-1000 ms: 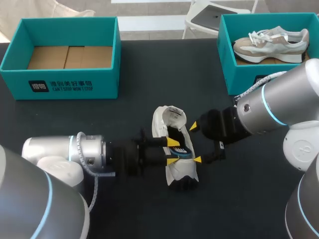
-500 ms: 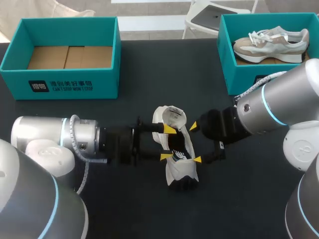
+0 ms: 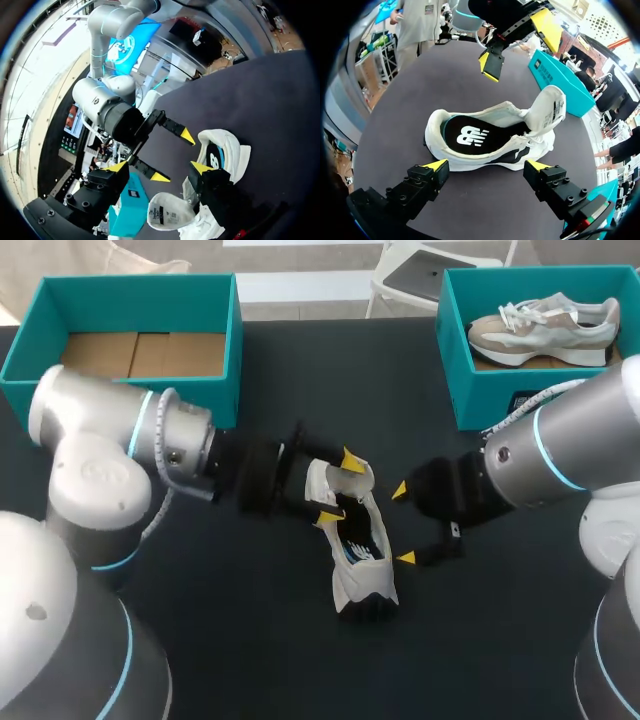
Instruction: Take the shoe out of the shoebox, open the shoe tongue, remove and reinsert the insole, then place the shoe into the shoebox
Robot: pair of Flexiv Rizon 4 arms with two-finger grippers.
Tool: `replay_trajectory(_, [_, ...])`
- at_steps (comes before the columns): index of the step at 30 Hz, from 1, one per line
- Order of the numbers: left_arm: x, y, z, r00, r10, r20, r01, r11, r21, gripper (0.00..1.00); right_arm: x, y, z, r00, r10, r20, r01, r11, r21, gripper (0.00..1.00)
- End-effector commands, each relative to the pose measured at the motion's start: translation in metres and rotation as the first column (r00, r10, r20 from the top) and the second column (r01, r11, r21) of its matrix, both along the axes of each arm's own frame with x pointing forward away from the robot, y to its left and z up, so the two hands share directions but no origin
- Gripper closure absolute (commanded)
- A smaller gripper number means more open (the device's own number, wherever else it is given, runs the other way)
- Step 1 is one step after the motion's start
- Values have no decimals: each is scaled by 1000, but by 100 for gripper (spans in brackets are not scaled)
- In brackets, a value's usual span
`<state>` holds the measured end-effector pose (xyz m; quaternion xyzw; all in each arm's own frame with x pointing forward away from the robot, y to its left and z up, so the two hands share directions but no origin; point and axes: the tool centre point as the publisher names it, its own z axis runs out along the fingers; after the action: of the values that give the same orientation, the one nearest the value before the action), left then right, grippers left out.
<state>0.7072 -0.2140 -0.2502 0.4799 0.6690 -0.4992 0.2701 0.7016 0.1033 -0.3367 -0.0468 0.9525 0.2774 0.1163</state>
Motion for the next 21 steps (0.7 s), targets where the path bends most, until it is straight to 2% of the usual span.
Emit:
replay_trajectory(1, [11,2,7,981,-187,-54,194,918,344,0,-12,-28,28,1000,3,2,-3,999,-52,0])
replay_trajectory(2, [11,3,7,978,-200,-60,208,905,371,0,-12,-32,30,1000,9,4,-8,998,-65,0])
replay_trajectory(7, [11,3,7,978,-200,-60,208,905,371,0,-12,-53,38,999,48,-8,-48,993,-107,0])
replay_trajectory(11, [11,3,7,978,-200,-60,208,905,371,0,-10,-68,51,998,56,-11,-57,993,-100,0])
replay_trajectory(14, [11,3,7,978,-200,-60,208,905,371,0,-8,-82,65,998,64,-16,-65,991,-120,0])
replay_trajectory(21, [11,3,7,978,-200,-60,208,905,371,0,-3,-118,114,999,49,-23,-52,984,-169,0])
